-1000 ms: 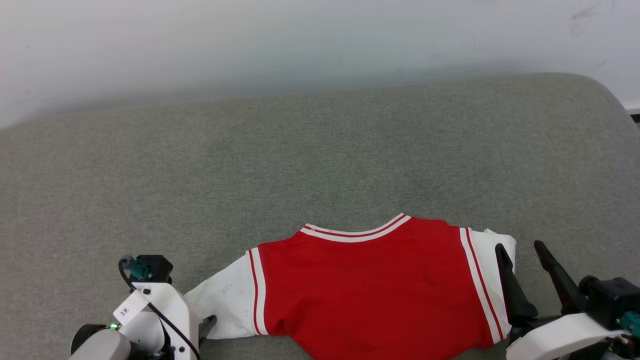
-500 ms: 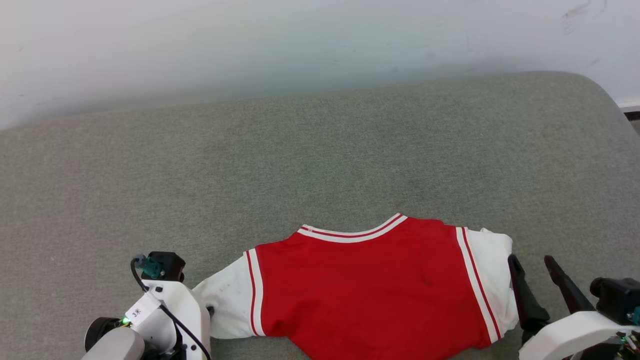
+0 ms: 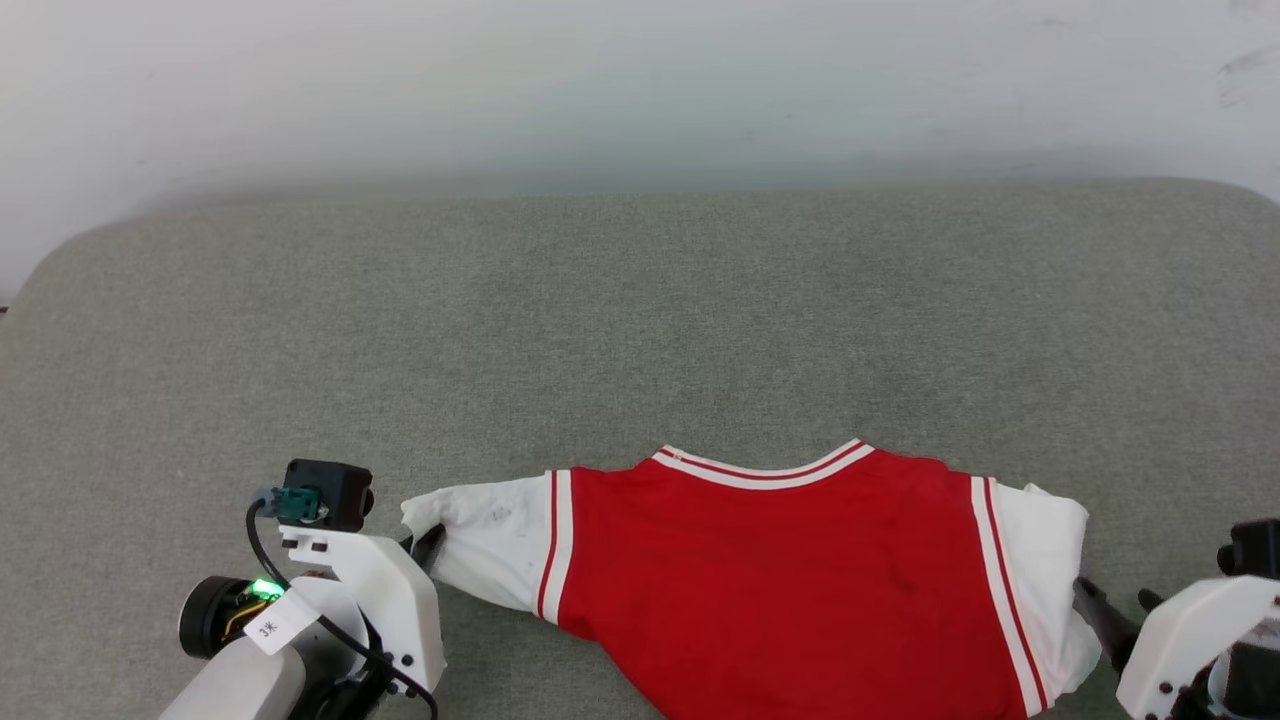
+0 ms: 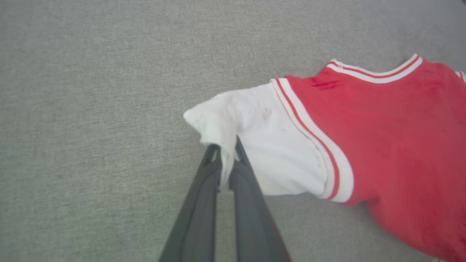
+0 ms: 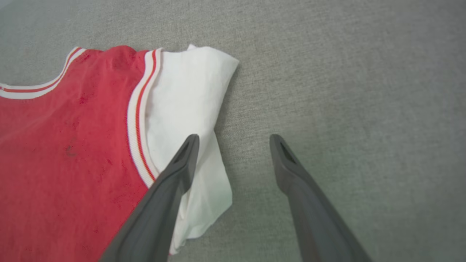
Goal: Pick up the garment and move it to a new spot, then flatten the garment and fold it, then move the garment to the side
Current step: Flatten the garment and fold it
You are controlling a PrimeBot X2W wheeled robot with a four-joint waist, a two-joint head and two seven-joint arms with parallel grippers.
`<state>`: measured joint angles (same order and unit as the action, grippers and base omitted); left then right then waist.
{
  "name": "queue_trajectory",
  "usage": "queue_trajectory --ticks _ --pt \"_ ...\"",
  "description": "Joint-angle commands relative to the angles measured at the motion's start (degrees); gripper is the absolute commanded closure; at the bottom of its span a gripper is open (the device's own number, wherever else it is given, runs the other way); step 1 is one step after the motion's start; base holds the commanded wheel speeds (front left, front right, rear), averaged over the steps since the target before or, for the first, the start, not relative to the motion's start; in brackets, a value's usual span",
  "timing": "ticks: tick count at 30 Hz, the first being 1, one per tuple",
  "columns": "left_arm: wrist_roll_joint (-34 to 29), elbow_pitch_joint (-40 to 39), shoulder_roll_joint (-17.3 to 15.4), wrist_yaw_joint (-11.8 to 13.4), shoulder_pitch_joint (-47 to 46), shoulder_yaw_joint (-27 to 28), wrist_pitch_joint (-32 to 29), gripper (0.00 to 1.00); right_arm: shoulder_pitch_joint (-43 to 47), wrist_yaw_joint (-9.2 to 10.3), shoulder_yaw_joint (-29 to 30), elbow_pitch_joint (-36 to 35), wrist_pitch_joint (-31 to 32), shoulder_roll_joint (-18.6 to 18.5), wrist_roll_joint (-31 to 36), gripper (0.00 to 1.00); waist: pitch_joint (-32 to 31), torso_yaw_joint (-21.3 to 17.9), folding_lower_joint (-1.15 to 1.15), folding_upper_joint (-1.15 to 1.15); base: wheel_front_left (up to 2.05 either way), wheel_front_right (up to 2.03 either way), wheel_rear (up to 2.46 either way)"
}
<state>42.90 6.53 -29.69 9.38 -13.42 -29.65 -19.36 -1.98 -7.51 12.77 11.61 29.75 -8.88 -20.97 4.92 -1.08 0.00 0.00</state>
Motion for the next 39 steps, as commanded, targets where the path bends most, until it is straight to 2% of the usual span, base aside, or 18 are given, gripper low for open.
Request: queue_trajectory --ticks 1,11,17,18,19,24,31,39 --pt "-0.33 -0.38 0.08 0.32 -0.69 -0.01 0.42 1.0 -1.22 0.03 -0.14 0.05 0.26 -0.38 -0.32 0.0 0.56 0.5 0.0 0.0 0.0 0.0 0.0" --pt "-1.81 -5.45 0.13 1.09 -2.79 -0.36 0.63 1.0 -10.43 0.04 -5.49 4.99 10.85 -5.6 -1.54 0.0 5.08 2.46 0.0 0.0 0.0 0.0 0.0" --pt "-1.64 -5.57 0.49 0.71 -3.32 -0.32 1.41 1.0 -11.61 0.03 -8.87 10.34 16.19 -5.55 -2.99 0.0 6.98 3.23 0.0 0.0 0.0 0.0 0.0" --pt "-1.57 -5.38 0.51 0.59 -3.3 -0.31 1.61 1.0 -11.6 0.03 -9.14 11.03 16.81 -5.13 -3.38 0.66 7.06 3.29 0.0 0.0 0.0 0.0 0.0" --pt "-1.48 -5.17 0.51 0.46 -3.29 -0.29 1.73 1.0 -11.54 0.01 -9.4 11.48 17.42 -4.93 -3.55 1.0 7.09 3.35 0.0 0.0 0.0 0.0 0.0" --pt "-1.77 -4.01 0.07 0.45 -3.05 -0.04 2.61 1.0 -12.65 0.03 -9.59 10.28 16.09 -5.82 -3.77 1.0 5.62 3.15 0.0 0.0 0.0 0.0 0.0" --pt "-2.23 -2.75 -0.74 0.82 -4.98 1.98 5.24 1.0 -16.17 0.05 -10.15 4.22 9.39 -7.51 -0.19 1.0 1.88 1.95 0.0 0.0 0.0 0.0 0.0" --pt "0.23 1.45 0.38 -0.76 -11.9 5.55 7.21 1.0 -22.02 0.05 -9.42 1.43 2.99 -6.97 4.59 1.0 -0.46 0.93 0.0 0.0 0.0 0.0 0.0"
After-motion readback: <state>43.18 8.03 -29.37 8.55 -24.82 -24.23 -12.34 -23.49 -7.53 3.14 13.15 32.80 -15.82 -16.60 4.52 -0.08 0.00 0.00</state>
